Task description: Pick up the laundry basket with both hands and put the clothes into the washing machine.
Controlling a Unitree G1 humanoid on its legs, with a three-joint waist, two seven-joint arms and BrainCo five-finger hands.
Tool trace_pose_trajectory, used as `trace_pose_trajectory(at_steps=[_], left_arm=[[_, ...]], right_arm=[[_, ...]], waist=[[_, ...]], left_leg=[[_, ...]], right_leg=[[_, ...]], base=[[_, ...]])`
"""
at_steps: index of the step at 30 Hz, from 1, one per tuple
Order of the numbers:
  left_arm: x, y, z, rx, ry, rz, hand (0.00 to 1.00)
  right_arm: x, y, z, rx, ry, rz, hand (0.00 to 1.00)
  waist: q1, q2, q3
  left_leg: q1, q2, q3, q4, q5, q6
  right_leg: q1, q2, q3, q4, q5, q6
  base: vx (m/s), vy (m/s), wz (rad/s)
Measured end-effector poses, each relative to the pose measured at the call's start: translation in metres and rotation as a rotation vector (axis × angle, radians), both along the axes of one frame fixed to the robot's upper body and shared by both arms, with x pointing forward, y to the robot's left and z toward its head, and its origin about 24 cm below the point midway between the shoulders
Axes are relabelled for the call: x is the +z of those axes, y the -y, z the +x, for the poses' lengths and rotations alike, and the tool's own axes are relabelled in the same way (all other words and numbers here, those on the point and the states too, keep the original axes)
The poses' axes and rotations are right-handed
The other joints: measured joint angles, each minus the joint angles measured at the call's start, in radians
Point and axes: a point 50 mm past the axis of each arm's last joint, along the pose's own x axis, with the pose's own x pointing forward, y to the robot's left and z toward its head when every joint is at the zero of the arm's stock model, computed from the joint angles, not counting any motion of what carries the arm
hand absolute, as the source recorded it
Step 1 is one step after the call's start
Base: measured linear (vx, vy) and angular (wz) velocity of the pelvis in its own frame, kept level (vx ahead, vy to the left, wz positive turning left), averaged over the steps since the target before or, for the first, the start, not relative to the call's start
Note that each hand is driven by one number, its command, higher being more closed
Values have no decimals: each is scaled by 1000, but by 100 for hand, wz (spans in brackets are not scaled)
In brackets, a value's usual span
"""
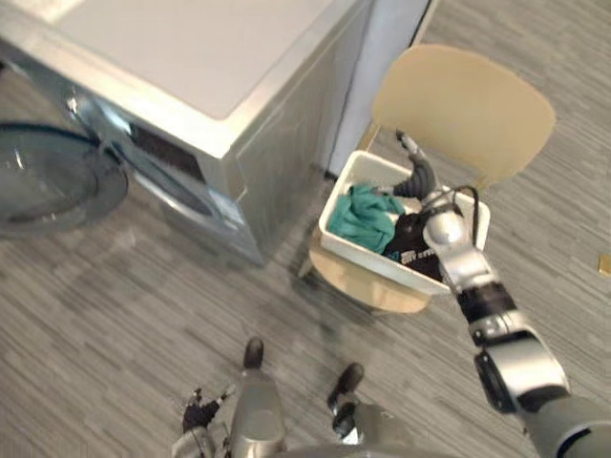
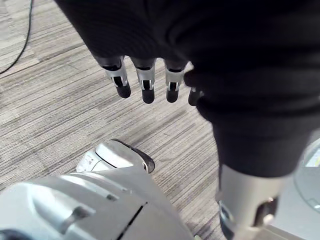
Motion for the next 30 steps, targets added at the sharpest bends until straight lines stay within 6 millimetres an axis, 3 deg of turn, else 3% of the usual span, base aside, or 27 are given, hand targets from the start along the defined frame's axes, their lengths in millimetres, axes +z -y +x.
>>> trace_pose_trajectory(at_steps=[7, 11, 14, 18, 24, 30], left_arm=[[11, 0, 26, 46, 99, -11, 0], [17, -2, 38, 51, 152, -5, 0], [20, -3, 45, 58, 174, -12, 0], [23, -3, 52, 33, 189, -9, 0], [26, 0, 59, 9, 209, -19, 0], [26, 0, 59, 28, 213, -33, 0]], right_arm=[[36, -2, 22, -33, 8, -127, 0], [45, -3, 30, -61, -7, -185, 0], [39, 6, 34, -97, -70, -236, 0], [45, 26, 36, -164, -89, -259, 0], [49, 52, 34, -246, -118, -162, 0], [49, 55, 28, -273, -67, -127, 0]], waist=[[56, -17, 88], [66, -27, 139], [87, -35, 162], [88, -38, 172], [88, -38, 173], [83, -46, 176]], left_leg=[[-65, -20, -74, -16, 38, 0], [-98, -28, -103, -26, 65, -4], [-109, -25, -106, -65, 95, -8], [-121, -26, -140, -123, 136, -13], [-133, -34, -162, -191, 181, -4], [-136, -39, -140, -191, 186, 3]], right_leg=[[-7, 5, -66, -36, 17, 0], [-25, 1, -89, -37, 18, -1], [-51, 1, -91, -37, 21, -5], [-69, 4, -121, -37, 22, -7], [-90, -5, -147, -37, 28, 3], [-109, -18, -123, -38, 46, 4]], base=[[22, 2, 32], [-17, 37, 22], [-52, 39, 3], [-53, 29, 23], [-26, 59, 15], [33, 51, -10]])
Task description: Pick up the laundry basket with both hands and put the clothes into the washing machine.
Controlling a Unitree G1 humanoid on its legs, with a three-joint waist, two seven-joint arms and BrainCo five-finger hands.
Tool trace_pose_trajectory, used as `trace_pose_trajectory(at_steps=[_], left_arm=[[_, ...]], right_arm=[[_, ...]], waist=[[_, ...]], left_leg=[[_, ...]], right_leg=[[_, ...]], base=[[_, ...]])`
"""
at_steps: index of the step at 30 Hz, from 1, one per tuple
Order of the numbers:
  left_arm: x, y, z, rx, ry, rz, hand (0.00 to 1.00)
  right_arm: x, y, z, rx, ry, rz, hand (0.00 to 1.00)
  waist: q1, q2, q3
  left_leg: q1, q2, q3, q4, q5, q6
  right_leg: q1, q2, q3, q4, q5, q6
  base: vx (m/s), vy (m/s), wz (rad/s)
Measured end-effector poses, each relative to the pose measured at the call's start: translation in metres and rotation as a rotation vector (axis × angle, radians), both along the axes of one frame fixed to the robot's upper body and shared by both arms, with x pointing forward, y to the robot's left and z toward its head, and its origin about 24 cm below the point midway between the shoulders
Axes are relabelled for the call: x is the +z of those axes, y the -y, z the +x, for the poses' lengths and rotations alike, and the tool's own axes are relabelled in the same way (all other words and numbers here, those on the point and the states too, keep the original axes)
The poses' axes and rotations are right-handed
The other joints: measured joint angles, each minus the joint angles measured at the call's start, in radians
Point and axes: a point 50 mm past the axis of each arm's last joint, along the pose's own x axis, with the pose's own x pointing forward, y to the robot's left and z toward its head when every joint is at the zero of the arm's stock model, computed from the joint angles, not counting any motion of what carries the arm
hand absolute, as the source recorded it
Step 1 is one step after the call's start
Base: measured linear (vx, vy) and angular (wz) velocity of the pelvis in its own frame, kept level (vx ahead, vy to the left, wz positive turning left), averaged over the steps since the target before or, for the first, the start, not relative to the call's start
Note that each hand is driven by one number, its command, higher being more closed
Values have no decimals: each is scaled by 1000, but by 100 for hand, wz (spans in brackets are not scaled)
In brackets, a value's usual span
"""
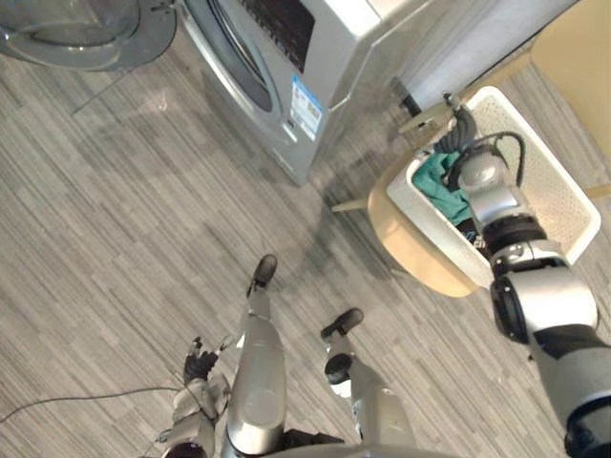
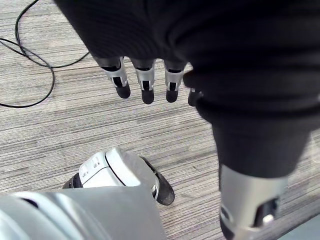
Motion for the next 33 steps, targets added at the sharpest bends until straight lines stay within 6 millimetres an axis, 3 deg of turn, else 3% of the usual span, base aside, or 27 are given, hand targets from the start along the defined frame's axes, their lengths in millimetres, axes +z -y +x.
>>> trace_pose_trajectory(at_steps=[2, 4, 11, 16, 20, 27, 33], left_arm=[[0, -1, -1, 18, 3, -9, 0], [0, -3, -1, 30, 3, -13, 0], [1, -9, -3, 84, 15, -9, 0], [0, -13, -5, 104, 9, -4, 0], [0, -17, -8, 120, 4, 1, 0], [2, -20, -7, 107, 2, 21, 0], [5, -19, -2, 81, 26, 25, 0]], right_arm=[[2, -3, -3, 19, 33, -4, 0], [4, -4, -7, 20, 75, 13, 0], [3, 15, -30, -15, 221, 217, 0], [15, 19, -50, -13, 365, 236, 0], [3, 27, -55, -51, 355, 243, 0], [-11, 27, -52, -39, 283, 222, 0], [-29, 33, -21, -86, 56, 161, 0]], waist=[[-9, -5, 2], [-35, -5, 2], [-89, -11, 1], [-107, -22, -6], [-110, -44, -22], [-110, -55, -30], [-105, -52, -28]], left_leg=[[0, -4, 13, 0, 0, 0], [0, -6, 17, 0, 0, 0], [3, -2, 38, -1, 0, 0], [9, 4, 52, -7, 0, 1], [17, 4, 68, -18, 0, 1], [11, 2, 74, -20, 1, 1], [-41, -1, 69, -19, 13, 8]], right_leg=[[-6, 1, 15, -10, 8, 0], [-5, 1, 19, -19, 14, 1], [-18, 2, 47, -21, 23, -4], [-20, 10, 66, -34, 31, -7], [-26, 15, 78, -34, 31, -7], [-40, 12, 88, -34, 33, -6], [-88, 11, 87, -36, 48, -10]], base=[[49, 33, -23], [49, 17, -5], [23, 33, -11], [16, 31, -9], [45, 23, -10], [48, 33, -4], [14, 40, -2]])
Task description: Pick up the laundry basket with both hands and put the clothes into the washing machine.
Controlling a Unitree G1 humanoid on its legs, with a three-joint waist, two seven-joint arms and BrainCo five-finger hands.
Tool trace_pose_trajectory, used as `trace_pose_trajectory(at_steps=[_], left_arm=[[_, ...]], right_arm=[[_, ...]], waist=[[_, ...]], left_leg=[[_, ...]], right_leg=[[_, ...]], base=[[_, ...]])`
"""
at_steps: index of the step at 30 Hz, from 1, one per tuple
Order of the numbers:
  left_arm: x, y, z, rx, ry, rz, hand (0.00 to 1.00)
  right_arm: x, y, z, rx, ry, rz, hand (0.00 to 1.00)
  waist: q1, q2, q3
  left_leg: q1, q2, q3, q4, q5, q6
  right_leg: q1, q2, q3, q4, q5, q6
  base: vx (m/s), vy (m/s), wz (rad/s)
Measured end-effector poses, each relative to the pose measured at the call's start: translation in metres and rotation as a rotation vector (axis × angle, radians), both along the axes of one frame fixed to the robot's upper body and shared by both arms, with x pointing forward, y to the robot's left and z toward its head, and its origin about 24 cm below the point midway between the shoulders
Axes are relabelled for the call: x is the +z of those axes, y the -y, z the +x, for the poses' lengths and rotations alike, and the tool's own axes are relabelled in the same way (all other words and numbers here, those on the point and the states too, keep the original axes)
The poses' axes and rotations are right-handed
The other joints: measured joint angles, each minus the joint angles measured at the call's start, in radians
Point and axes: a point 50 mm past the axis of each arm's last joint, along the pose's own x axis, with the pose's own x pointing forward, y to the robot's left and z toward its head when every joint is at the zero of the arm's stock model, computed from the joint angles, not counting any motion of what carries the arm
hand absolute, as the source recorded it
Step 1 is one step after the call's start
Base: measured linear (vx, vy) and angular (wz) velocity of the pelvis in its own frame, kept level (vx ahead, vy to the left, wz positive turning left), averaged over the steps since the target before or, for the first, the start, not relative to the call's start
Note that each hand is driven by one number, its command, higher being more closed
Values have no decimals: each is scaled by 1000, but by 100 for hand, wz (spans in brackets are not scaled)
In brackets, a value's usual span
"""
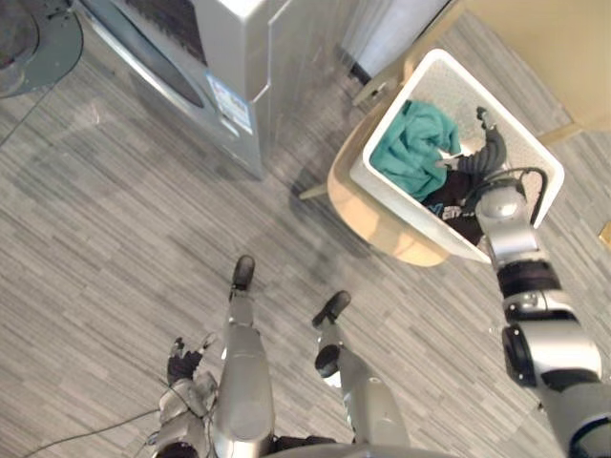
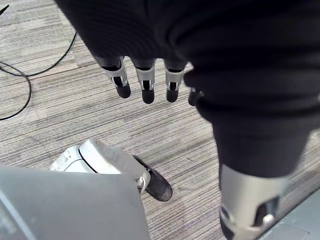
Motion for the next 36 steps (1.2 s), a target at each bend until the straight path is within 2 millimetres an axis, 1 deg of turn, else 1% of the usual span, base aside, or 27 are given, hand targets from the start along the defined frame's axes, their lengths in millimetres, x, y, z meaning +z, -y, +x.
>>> trace_pose_trajectory(at_steps=[2, 3, 5, 6, 7, 9, 10, 12, 13, 16, 17, 18, 20, 21, 22, 26, 27, 28, 29, 30, 32, 33, 34, 35, 36], left_arm=[[0, 0, 1, -4, 3, -5, 0], [1, 1, 2, -11, 7, -7, 0], [1, 3, 3, -10, 19, -10, 0], [2, 4, 6, -11, 30, -17, 0], [4, 6, 9, -10, 44, -25, 0], [6, 8, 12, -13, 59, -34, 0], [8, 10, 15, -22, 75, -39, 0], [14, 16, 23, -27, 120, -53, 0], [20, 21, 32, -34, 163, -63, 0], [31, 32, 43, -71, 230, -76, 0], [37, 40, 48, -85, 268, -90, 0], [40, 42, 51, -96, 286, -91, 0], [51, 52, 59, -139, 350, -105, 0], [54, 55, 61, -147, 370, -109, 0], [60, 62, 65, -175, 401, -113, 0], [72, 76, 72, -223, 474, -140, 0], [74, 82, 72, -236, 481, -151, 0], [74, 83, 72, -235, 482, -158, 0], [74, 85, 73, -234, 485, -164, 0], [74, 89, 73, -235, 486, -173, 0], [73, 94, 72, -235, 484, -190, 0], [73, 96, 70, -232, 485, -201, 0], [73, 98, 69, -232, 487, -201, 0], [73, 99, 68, -238, 482, -196, 0], [73, 101, 67, -243, 483, -197, 0]], right_arm=[[3, -1, 7, -5, -38, -6, 0], [8, 0, 10, -8, -42, -16, 0], [16, 4, 13, -20, -49, -14, 0], [19, 12, 13, -40, -62, -14, 0], [20, 18, 13, -57, -77, -6, 0], [18, 20, 13, -56, -96, -1, 0], [17, 20, 13, -58, -102, 0, 0], [19, 24, 12, -68, -102, 0, 0], [23, 26, 13, -78, -100, 1, 0], [29, 26, 13, -77, -85, -8, 0], [32, 29, 12, -89, -74, -18, 0], [35, 31, 11, -96, -66, -30, 0], [51, 38, 9, -113, -46, -102, 0], [53, 40, 9, -116, -48, -114, 0], [57, 44, 7, -124, -44, -139, 100], [71, 51, 4, -135, -7, -168, 100], [74, 55, 2, -150, 0, -165, 100], [74, 56, 1, -156, 0, -163, 100], [74, 58, 1, -161, 0, -163, 100], [74, 60, 0, -166, -2, -160, 100], [70, 58, 1, -158, -11, -157, 100], [65, 53, 3, -140, -19, -143, 100], [56, 47, 5, -124, -37, -136, 100], [44, 42, 6, -103, -48, -117, 100], [39, 39, 5, -92, -49, -102, 100]], waist=[[2, 1, 1], [6, 3, 2], [15, 7, 5], [21, 18, 12], [29, 25, 17], [35, 31, 26], [42, 34, 29], [51, 44, 37], [53, 59, 50], [54, 75, 65], [54, 83, 70], [56, 83, 71], [56, 90, 74], [57, 96, 78], [60, 103, 81], [62, 109, 81], [63, 118, 76], [64, 122, 74], [68, 127, 72], [74, 138, 66], [82, 152, 59], [81, 157, 56], [81, 159, 55], [80, 169, 49], [81, 171, 48]], left_leg=[[-8, -2, -1, 2, 1, 1], [-16, -4, -3, 3, 1, 1], [-34, -6, -5, 5, 2, 2], [-46, -9, -16, 6, 4, 4], [-57, -11, -25, 6, 5, 3], [-66, -12, -32, 6, 5, 3], [-76, -13, -34, 7, 5, 3], [-105, -16, -39, 19, 5, 3], [-122, -17, -50, 22, 5, 3], [-161, -16, -58, 30, 5, 3], [-179, -13, -60, 33, 5, 3], [-187, -13, -59, 35, 5, 3], [-205, -13, -57, 39, 5, 3], [-208, -13, -57, 39, 5, 3], [-214, -13, -56, 39, 6, 2], [-230, -12, -45, 40, 9, -4], [-231, -13, -44, 41, 9, -4], [-231, -14, -44, 42, 9, -4], [-231, -15, -41, 46, 9, -4], [-231, -14, -37, 52, 9, -4], [-224, -14, -27, 64, 9, -4], [-208, -12, -23, 65, 9, -4], [-193, -12, -16, 66, 9, -4], [-174, -10, -13, 67, 9, -4], [-161, -9, -9, 66, 9, -4]], right_leg=[[-4, 1, -1, -10, 8, -1], [-7, 1, -2, -19, 13, 0], [-22, 0, -4, -20, 16, 1], [-27, -2, -14, -20, 17, 2], [-33, -2, -22, -20, 17, 2], [-38, -3, -30, -21, 17, 2], [-46, -4, -33, -21, 17, 2], [-63, -5, -42, -21, 17, 3], [-73, -5, -54, -21, 17, 3], [-102, -11, -69, -21, 17, 3], [-113, -12, -78, -21, 17, 3], [-121, -12, -79, -21, 17, 3], [-141, -15, -82, -16, 17, 4], [-142, -15, -84, -16, 17, 4], [-149, -16, -88, -14, 17, 4], [-175, -22, -88, -1, 15, 5], [-176, -25, -93, 6, 14, 6], [-176, -27, -95, 8, 14, 6], [-176, -29, -98, 11, 14, 6], [-175, -31, -102, 17, 14, 6], [-165, -33, -103, 20, 14, 6], [-152, -33, -102, 21, 14, 5], [-140, -34, -102, 22, 9, 0], [-123, -34, -102, 26, 8, -2], [-114, -36, -100, 31, 6, -2]], base=[[13, 42, 1], [14, 52, 1], [11, 49, 5], [20, 51, 16], [24, 50, 19], [32, 40, 11], [46, 48, 6], [36, 40, 8], [22, 32, 13], [18, 47, 8], [15, 35, 8], [22, 47, 3], [23, 59, -5], [25, 80, -3], [18, 55, -2], [26, 89, -6], [22, 70, 2], [30, 89, 3], [29, 87, 1], [33, 103, 0], [27, 79, -1], [31, 62, -6], [35, 67, -5], [34, 53, -4], [30, 56, -4]])
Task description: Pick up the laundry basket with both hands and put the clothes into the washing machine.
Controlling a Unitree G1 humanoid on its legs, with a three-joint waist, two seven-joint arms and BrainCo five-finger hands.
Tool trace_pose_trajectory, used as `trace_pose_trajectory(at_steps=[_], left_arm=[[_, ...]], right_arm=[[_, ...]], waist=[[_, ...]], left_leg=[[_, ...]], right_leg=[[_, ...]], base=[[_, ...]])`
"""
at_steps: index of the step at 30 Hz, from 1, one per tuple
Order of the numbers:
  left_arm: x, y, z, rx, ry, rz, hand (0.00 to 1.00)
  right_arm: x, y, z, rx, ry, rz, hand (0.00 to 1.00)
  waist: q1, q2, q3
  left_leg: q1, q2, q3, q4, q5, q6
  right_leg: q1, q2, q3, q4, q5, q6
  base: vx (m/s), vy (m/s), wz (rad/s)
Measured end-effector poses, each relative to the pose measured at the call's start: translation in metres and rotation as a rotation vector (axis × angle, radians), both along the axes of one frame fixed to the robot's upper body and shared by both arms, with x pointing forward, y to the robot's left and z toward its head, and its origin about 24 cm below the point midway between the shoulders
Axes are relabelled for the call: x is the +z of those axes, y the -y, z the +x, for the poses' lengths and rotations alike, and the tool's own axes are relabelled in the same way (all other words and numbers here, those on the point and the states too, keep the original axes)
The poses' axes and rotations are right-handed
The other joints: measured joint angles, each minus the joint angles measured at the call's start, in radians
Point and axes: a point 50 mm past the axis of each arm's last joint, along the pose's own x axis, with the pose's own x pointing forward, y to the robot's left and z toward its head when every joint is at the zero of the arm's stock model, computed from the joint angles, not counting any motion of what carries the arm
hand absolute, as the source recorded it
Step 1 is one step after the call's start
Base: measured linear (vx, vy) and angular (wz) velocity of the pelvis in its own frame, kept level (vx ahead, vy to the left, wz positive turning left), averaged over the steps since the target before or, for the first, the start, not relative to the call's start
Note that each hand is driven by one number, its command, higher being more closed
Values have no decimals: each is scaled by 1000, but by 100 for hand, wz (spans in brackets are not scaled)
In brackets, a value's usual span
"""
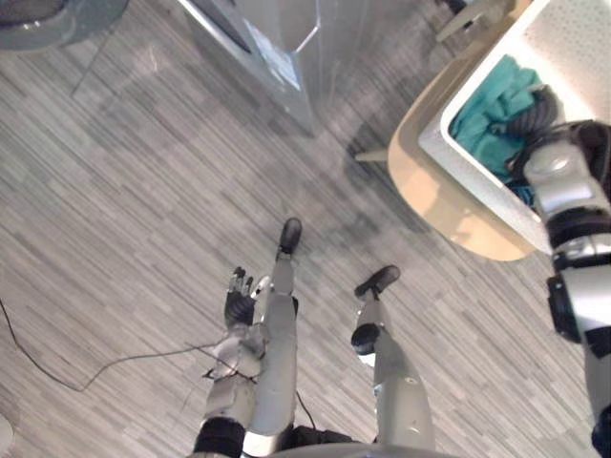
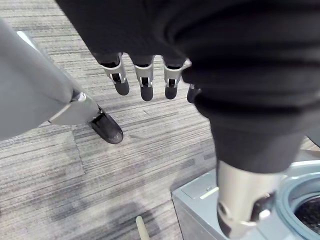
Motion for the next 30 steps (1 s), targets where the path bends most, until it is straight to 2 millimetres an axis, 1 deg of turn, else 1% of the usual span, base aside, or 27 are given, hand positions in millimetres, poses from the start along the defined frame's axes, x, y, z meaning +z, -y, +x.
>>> trace_pose_trajectory(at_steps=[1, 2, 3, 4, 5, 7, 8, 10, 11, 12, 14, 16, 18, 20, 21, 23, 25, 26, 27, 28, 29, 30], left_arm=[[1, 2, -3, -8, 4, 10, 0], [2, 5, -5, -27, 6, 31, 0], [4, 6, -5, -33, 13, 38, 0], [9, 5, -5, -38, 33, 66, 0], [14, 2, -6, -34, 51, 115, 0], [19, -4, -7, -38, 67, 184, 0], [22, -11, -12, -38, 69, 256, 0], [26, -18, -17, -44, 81, 317, 0], [29, -24, -20, -50, 92, 361, 0], [30, -28, -22, -57, 92, 393, 0], [32, -31, -26, -66, 94, 434, 0], [38, -32, -28, -77, 116, 468, 0], [47, -33, -28, -84, 151, 501, 0], [61, -33, -27, -90, 208, 544, 0], [64, -33, -26, -91, 223, 556, 0], [77, -33, -24, -88, 278, 585, 0], [90, -30, -23, -86, 334, 602, 0], [97, -28, -21, -94, 370, 604, 0], [100, -26, -20, -102, 386, 605, 0], [104, -21, -17, -128, 411, 604, 0], [107, -19, -14, -143, 430, 598, 0], [108, -17, -13, -156, 440, 596, 0]], right_arm=[[-11, -8, 0, 26, 4, 35, 100], [-18, -9, -4, 30, 27, 73, 100], [-20, -9, -6, 31, 39, 96, 100], [-23, -8, -10, 31, 71, 138, 100], [-22, -7, -13, 17, 114, 167, 100], [-21, -1, -20, -14, 166, 189, 100], [-22, 4, -24, -44, 193, 200, 100], [-19, 7, -27, -62, 233, 214, 100], [-16, 7, -28, -65, 262, 220, 100], [-16, 7, -30, -69, 280, 230, 100], [-14, 4, -32, -50, 304, 226, 100], [-11, 0, -33, -29, 323, 222, 100], [-14, -2, -33, -18, 315, 224, 100], [-12, -6, -36, 13, 322, 214, 100], [-11, -7, -37, 20, 328, 211, 100], [-6, -15, -41, 67, 359, 209, 100], [-1, -27, -47, 141, 396, 218, 100], [-2, -34, -51, 196, 411, 230, 100], [-2, -36, -55, 219, 417, 229, 100], [-6, -41, -61, 260, 417, 220, 100], [-10, -51, -65, 333, 400, 226, 100], [-12, -55, -67, 367, 390, 224, 100]], waist=[[-4, 2, -1], [-6, 14, -10], [-10, 20, -13], [-21, 27, -20], [-27, 32, -24], [-31, 41, -41], [-40, 42, -91], [-54, 47, -119], [-62, 47, -127], [-70, 47, -155], [-75, 45, -199], [-82, 48, -211], [-83, 44, -233], [-86, 46, -260], [-88, 45, -270], [-115, 46, -294], [-135, 46, -308], [-141, 46, -329], [-141, 47, -339], [-148, 49, -357], [-165, 49, -365], [-174, 50, -370]], left_leg=[[30, 0, 11, 0, 0, 0], [55, -1, 13, 0, 0, 0], [68, -1, 13, -1, 0, 0], [95, -1, 13, -2, 0, 0], [126, -1, 13, -5, 0, 0], [163, -3, 14, -13, 0, 0], [185, -5, 15, -33, -1, 1], [217, -8, 18, -53, 3, 6], [255, -12, 24, -68, 4, 8], [272, -17, 28, -76, 2, 11], [285, -20, 38, -82, -4, 20], [314, -22, 47, -84, -6, 23], [341, -24, 67, -87, -8, 25], [380, -23, 91, -102, -10, 28], [385, -23, 94, -102, -12, 30], [406, -24, 104, -103, -16, 33], [441, -23, 126, -103, -26, 33], [454, -23, 141, -103, -33, 34], [461, -23, 146, -103, -36, 34], [474, -23, 151, -104, -39, 34], [493, -22, 161, -104, -42, 34], [501, -22, 165, -104, -45, 33]], right_leg=[[21, -6, 4, 12, -11, 1], [41, -12, 4, 26, -18, 6], [54, -13, 3, 30, -22, 4], [76, -15, 4, 39, -28, 4], [101, -16, 7, 47, -33, 6], [130, -21, 11, 57, -43, 13], [137, -23, 19, 59, -46, 14], [160, -26, 25, 59, -47, 15], [188, -28, 31, 58, -49, 19], [200, -29, 36, 55, -50, 21], [208, -27, 51, 45, -44, 27], [233, -26, 60, 37, -37, 26], [248, -26, 78, 34, -36, 27], [275, -20, 98, 13, -28, 31], [278, -19, 104, 9, -26, 32], [300, -17, 109, -2, -24, 33], [326, -14, 128, -14, -23, 35], [331, -13, 140, -17, -23, 35], [335, -13, 147, -19, -22, 35], [346, -11, 154, -26, -22, 36], [361, -10, 162, -28, -22, 36], [368, -10, 164, -29, -22, 36]], base=[[28, 62, -2], [24, 64, 1], [21, 65, 8], [14, 62, 6], [6, 69, 4], [-8, 59, 3], [-9, 50, -1], [19, 62, 0], [18, 76, 2], [2, 55, -3], [15, 39, -10], [36, 18, -11], [39, 22, -17], [65, 20, -24], [67, 7, -20], [73, 13, -10], [61, 17, -23], [55, 18, -30], [74, 20, -24], [80, 20, -20], [70, 20, -16], [31, 17, -18]])
